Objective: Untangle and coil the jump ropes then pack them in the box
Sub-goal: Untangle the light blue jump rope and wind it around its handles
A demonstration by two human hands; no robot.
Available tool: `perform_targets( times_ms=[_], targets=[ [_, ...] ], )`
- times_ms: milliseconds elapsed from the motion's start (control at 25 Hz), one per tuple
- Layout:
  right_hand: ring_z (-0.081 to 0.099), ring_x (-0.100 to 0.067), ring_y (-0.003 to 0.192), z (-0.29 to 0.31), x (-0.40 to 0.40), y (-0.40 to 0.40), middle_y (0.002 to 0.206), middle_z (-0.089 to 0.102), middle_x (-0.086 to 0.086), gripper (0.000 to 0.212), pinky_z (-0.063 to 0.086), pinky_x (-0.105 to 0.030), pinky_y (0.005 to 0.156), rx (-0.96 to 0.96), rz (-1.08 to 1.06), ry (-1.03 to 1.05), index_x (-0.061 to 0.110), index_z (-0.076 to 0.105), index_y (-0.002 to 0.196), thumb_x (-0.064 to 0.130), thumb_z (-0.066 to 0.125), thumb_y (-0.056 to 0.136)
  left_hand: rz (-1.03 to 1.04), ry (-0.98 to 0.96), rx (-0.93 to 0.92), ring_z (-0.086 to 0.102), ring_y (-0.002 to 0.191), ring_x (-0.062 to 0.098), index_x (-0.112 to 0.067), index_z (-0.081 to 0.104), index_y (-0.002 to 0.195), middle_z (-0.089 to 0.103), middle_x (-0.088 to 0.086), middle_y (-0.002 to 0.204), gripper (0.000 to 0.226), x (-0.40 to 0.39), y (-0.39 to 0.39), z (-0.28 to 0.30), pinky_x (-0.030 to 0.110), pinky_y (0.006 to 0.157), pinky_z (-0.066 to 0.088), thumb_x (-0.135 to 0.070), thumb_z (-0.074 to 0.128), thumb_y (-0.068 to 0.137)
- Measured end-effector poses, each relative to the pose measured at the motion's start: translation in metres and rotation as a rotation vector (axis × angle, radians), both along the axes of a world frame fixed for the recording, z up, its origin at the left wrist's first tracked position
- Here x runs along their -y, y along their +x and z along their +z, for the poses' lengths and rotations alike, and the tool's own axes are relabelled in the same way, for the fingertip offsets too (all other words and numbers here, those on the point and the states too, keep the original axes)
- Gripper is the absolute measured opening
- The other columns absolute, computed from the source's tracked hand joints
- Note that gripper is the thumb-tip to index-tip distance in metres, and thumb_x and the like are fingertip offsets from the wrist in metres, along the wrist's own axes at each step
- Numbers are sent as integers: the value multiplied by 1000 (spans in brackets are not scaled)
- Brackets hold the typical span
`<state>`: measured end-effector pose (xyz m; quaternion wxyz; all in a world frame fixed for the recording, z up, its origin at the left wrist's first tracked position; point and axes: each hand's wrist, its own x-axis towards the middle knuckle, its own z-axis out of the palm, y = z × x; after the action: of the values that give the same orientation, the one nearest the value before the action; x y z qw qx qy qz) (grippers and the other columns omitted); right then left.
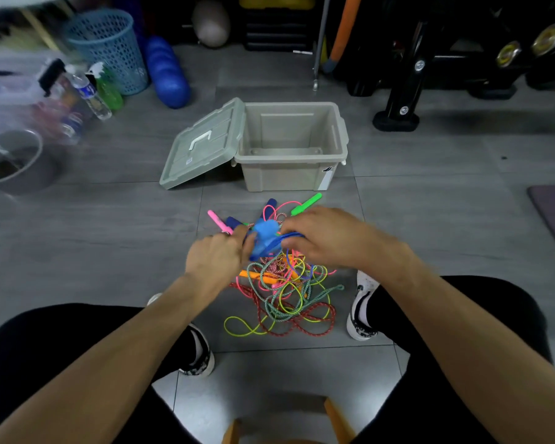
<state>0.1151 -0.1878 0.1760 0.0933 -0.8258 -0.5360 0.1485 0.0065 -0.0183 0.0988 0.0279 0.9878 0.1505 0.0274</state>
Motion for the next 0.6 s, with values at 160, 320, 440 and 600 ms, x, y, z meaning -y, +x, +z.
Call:
perform_targets(
  times_ms=[160, 320, 440, 600],
  targets=[
    [56, -18, 86, -5, 1, 29, 88, 64, 2, 18, 48, -41, 78, -119, -41, 135, 19, 67, 95, 32, 56, 91, -343, -197, 151, 64, 60, 38, -21, 56, 113, 68, 12, 70, 74, 12, -10, 0, 33, 49, 45, -58, -5, 95],
    [53, -11, 73, -19, -4, 42, 71, 56, 12, 20, 46, -35, 72, -226, -51, 158, 17, 71, 89, 36, 64, 87, -550, -147, 322, 52, 39, 32, -17, 63, 89, 55, 5, 48, 58, 17, -15, 0, 24, 37, 36, -61, 27, 96],
    [60, -19, 74, -31, 0, 49, 75, 67, -1, 21, 44, -30, 70, -395, -136, 162, 11, 73, 87, 31, 68, 85, -503, -195, 363, 54, 42, 32, -17, 64, 92, 57, 5, 51, 42, 9, -16, 2, 26, 39, 39, -54, 42, 90],
    [51, 3, 61, -50, 16, 64, 70, 63, 8, 15, 42, -21, 65, -564, -264, 196, 8, 73, 89, 21, 64, 89, -246, -506, 458, 45, 46, 20, -12, 63, 92, 50, 0, 54, 37, -1, -15, 20, 24, 48, 38, -44, 46, 88]
  ],
)
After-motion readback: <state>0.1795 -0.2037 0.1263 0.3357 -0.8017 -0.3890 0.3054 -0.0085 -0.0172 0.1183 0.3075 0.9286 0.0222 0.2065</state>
